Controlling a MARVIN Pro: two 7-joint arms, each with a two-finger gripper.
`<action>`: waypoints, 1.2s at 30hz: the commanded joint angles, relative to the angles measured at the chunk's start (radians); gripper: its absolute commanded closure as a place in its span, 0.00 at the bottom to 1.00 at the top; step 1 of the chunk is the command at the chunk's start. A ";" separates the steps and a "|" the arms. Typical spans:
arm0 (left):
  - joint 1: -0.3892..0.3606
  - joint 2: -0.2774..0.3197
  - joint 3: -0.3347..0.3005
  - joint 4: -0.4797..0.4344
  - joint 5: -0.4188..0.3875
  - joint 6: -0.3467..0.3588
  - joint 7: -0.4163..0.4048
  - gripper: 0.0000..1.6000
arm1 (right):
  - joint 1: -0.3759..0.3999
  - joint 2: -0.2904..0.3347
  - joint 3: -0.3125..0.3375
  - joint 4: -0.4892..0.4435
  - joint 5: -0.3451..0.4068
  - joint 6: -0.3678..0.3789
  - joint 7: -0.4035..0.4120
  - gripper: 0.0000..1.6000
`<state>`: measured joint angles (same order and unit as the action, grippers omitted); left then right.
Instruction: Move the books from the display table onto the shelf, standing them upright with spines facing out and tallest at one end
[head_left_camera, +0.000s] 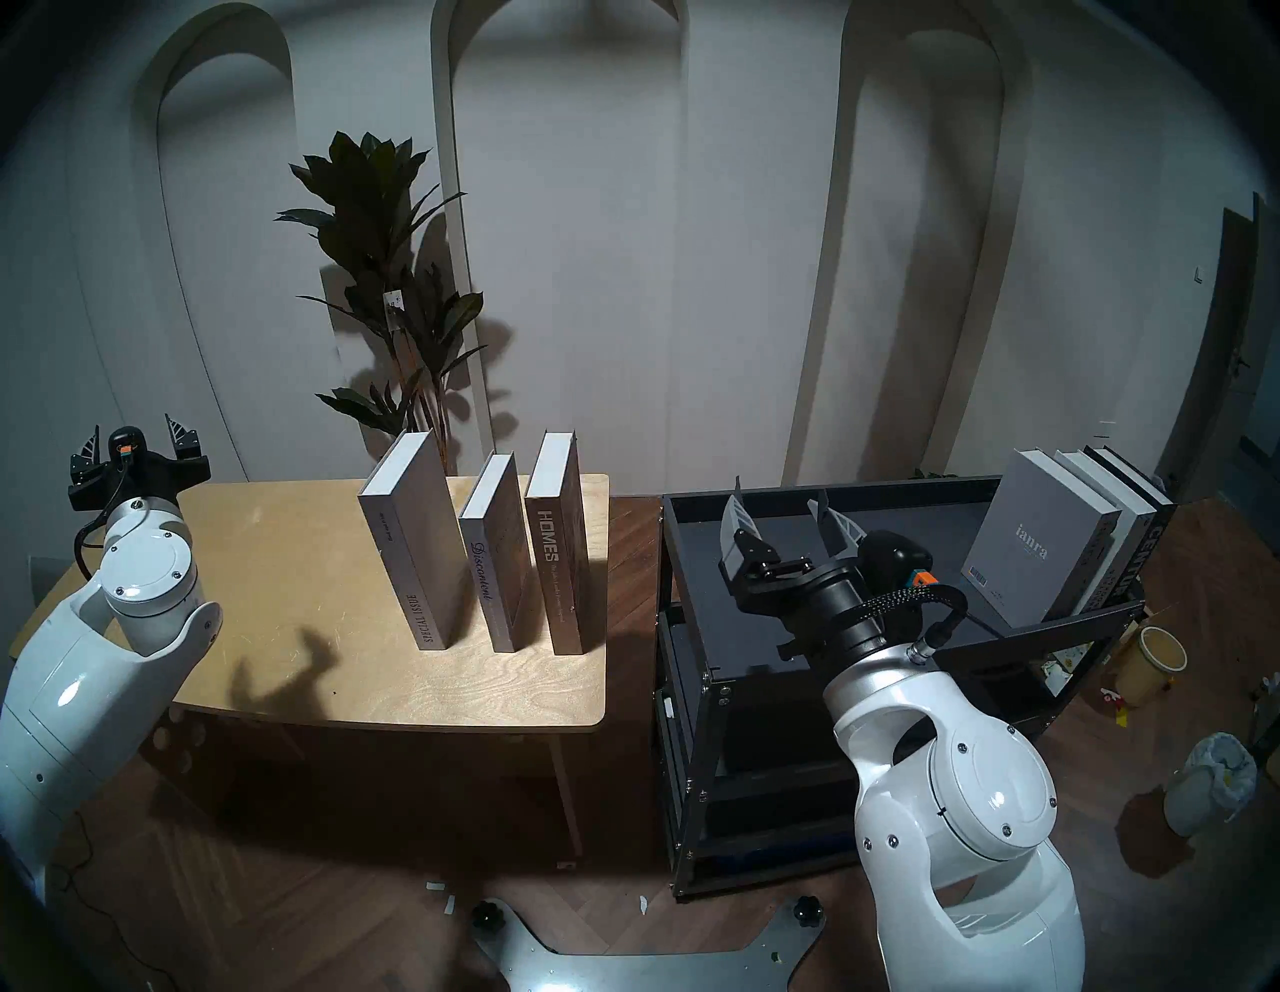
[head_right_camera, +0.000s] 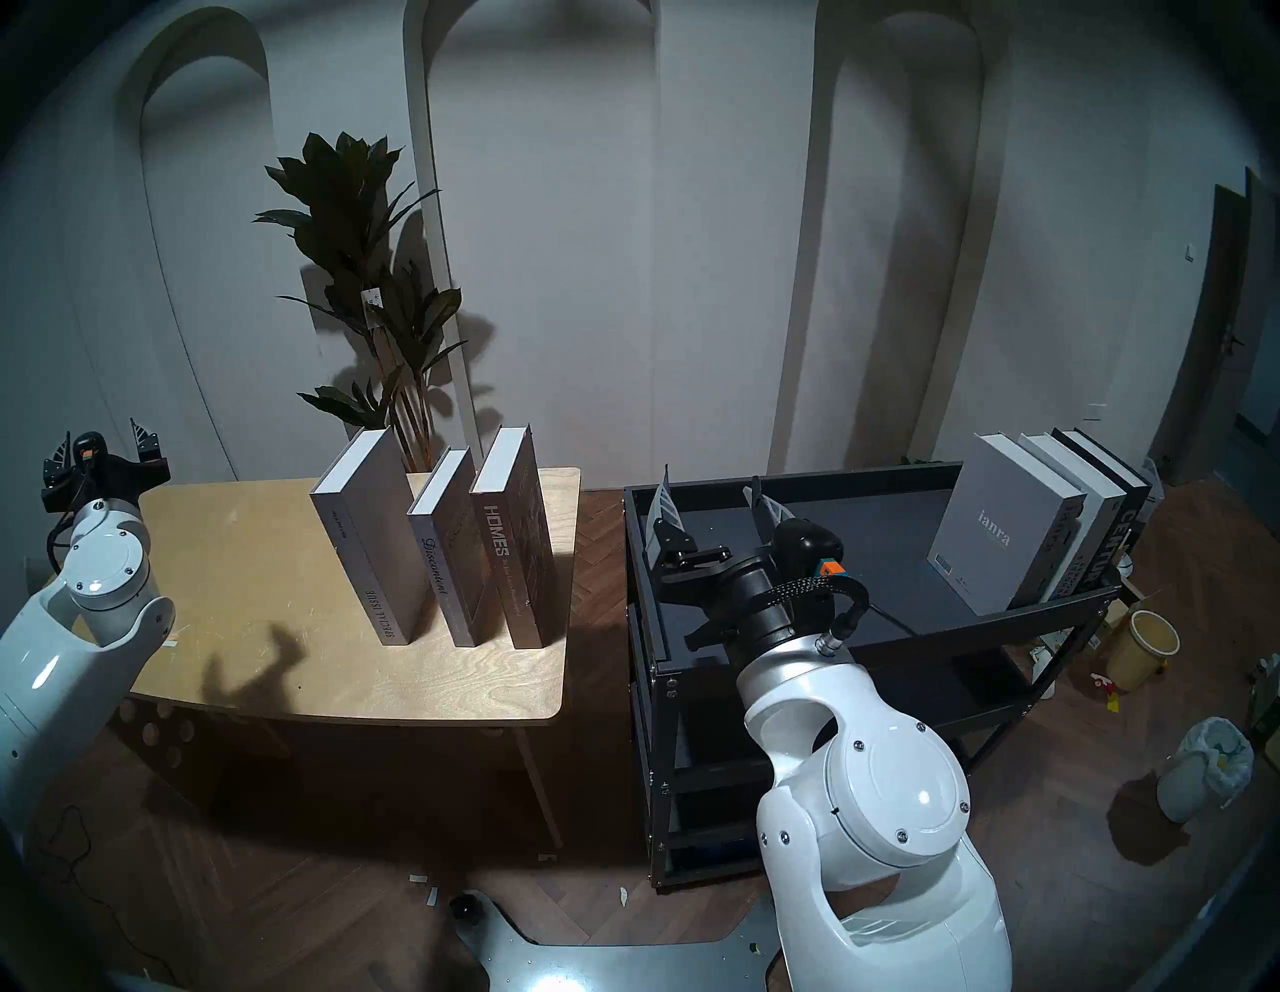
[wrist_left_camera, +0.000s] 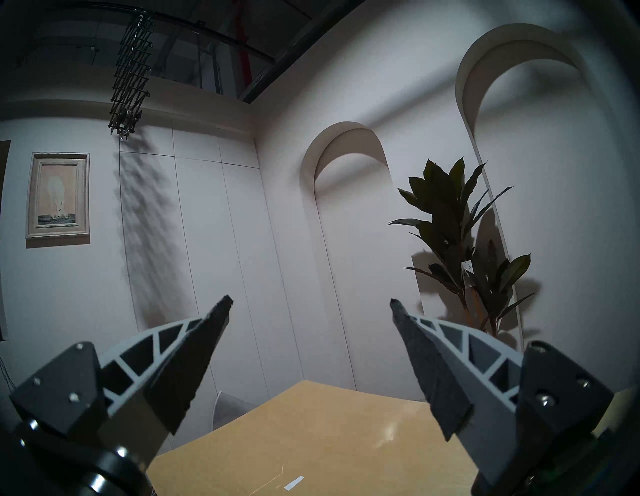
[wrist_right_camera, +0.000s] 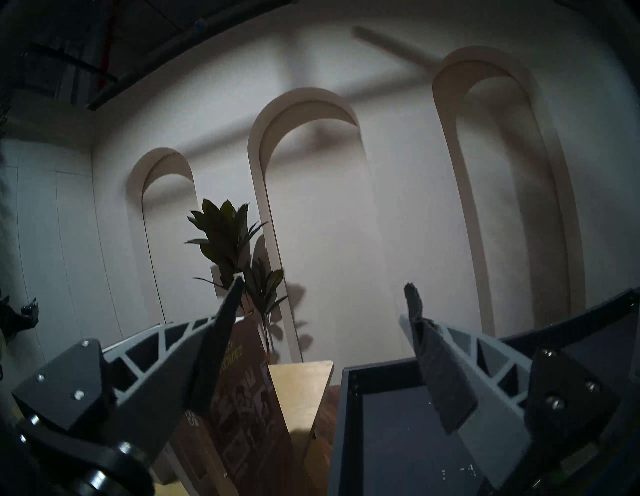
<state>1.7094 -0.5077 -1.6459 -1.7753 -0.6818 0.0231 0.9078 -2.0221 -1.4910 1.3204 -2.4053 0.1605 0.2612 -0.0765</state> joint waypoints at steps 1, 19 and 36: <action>0.041 0.023 -0.057 -0.004 -0.008 -0.047 -0.045 0.00 | -0.012 0.071 -0.060 -0.038 -0.013 0.066 -0.112 0.00; 0.171 0.015 -0.183 0.087 -0.063 -0.143 -0.189 0.00 | 0.111 0.182 -0.203 -0.038 0.019 0.144 -0.238 0.00; 0.240 0.010 -0.252 0.099 -0.101 -0.204 -0.299 0.00 | 0.210 0.253 -0.308 -0.005 0.120 0.154 -0.302 0.00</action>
<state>1.9303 -0.5043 -1.8567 -1.6704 -0.7872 -0.1516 0.6390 -1.8624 -1.2577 1.0361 -2.4134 0.2458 0.4312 -0.3599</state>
